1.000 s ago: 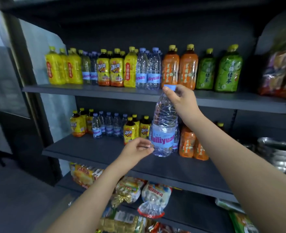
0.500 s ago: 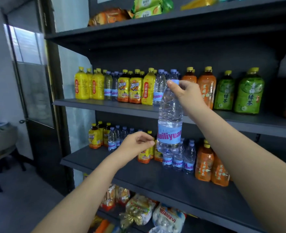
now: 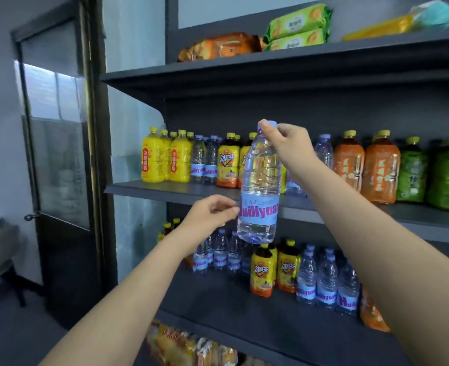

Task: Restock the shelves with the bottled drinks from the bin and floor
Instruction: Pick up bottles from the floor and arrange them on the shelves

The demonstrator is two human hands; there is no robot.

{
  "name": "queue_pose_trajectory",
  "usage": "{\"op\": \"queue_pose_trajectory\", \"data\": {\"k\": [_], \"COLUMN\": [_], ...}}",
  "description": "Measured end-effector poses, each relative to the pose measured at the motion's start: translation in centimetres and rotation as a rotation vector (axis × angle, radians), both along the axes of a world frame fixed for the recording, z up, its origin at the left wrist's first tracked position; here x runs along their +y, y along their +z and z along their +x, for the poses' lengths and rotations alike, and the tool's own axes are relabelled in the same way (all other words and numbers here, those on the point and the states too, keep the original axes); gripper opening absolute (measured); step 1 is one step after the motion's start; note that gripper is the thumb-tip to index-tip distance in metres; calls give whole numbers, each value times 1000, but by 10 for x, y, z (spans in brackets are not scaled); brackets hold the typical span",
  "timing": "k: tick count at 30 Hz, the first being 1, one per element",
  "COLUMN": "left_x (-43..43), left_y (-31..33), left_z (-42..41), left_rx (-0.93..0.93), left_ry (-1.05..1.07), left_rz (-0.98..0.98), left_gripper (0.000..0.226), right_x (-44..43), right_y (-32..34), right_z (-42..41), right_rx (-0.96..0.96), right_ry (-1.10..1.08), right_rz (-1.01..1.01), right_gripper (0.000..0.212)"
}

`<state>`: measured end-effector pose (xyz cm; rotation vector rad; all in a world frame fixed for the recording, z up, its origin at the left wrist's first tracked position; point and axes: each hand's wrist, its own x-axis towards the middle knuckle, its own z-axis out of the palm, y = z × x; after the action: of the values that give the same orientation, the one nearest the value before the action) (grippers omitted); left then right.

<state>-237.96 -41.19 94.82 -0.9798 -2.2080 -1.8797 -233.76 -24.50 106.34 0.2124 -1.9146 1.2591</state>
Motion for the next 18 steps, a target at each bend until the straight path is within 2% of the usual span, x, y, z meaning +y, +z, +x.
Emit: {"op": "queue_pose_trajectory", "data": {"k": [5,8,11,18], "left_x": [-44,-63,-74,-79], "left_y": [14,13,9,9], "left_z": [-52,-73,-87,-105], "left_rx": [33,23,8,-5], "left_ry": [-31,-30,-24,-1], "left_rz": [-6,6,2,11], "left_gripper": [6,5,5,7], "right_x": [-39,-55,-66,-76], "right_y": [7,5,1,-3], "right_z": [-48,-70,-87,-110], "right_rx": [16,8,-6,-4], "right_ry": [-10,-31,-22,2], "right_rz": [-1,2,-17,-15], "right_gripper": [37,44,65,66]}}
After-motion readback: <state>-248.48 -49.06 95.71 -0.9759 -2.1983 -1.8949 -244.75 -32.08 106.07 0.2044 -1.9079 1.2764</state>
